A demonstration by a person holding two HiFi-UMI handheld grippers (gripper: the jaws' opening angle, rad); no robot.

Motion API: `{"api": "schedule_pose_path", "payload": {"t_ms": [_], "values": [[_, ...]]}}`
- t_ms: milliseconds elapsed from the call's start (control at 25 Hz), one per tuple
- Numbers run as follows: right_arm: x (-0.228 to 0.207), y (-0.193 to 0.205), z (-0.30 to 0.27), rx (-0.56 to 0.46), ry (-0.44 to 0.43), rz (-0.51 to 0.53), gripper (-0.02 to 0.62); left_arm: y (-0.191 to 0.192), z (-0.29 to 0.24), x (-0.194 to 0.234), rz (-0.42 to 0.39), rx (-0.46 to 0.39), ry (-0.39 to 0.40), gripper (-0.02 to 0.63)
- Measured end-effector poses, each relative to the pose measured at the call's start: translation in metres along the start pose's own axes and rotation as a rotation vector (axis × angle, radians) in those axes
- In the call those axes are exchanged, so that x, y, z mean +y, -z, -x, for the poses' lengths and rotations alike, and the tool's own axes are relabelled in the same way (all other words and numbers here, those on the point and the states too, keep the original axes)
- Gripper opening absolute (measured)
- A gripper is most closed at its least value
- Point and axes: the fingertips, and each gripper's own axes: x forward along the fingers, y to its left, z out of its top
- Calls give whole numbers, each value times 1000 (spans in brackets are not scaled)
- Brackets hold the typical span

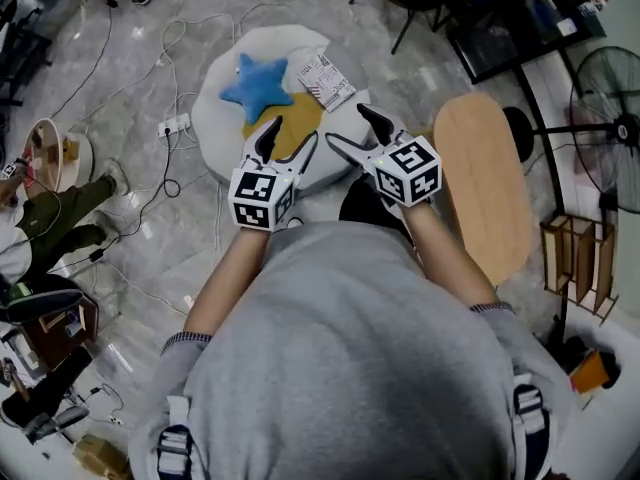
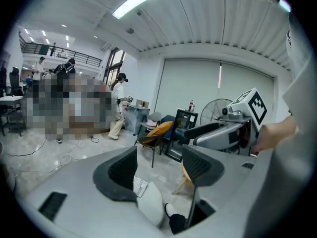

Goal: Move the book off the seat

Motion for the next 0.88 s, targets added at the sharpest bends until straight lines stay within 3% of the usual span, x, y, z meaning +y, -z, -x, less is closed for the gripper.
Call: {"api": "schedule_pose_path", "payload": {"t_ms": [360, 640, 880], "values": [[-144, -29, -59, 114, -199, 51, 371, -22, -130, 42, 143, 33, -224, 311], [-223, 9, -102, 217, -312, 51, 367, 20, -196, 60, 241, 86, -367, 311], [-269, 58, -153, 317, -308, 16, 360, 70, -234, 90, 343, 123, -417, 311]]}}
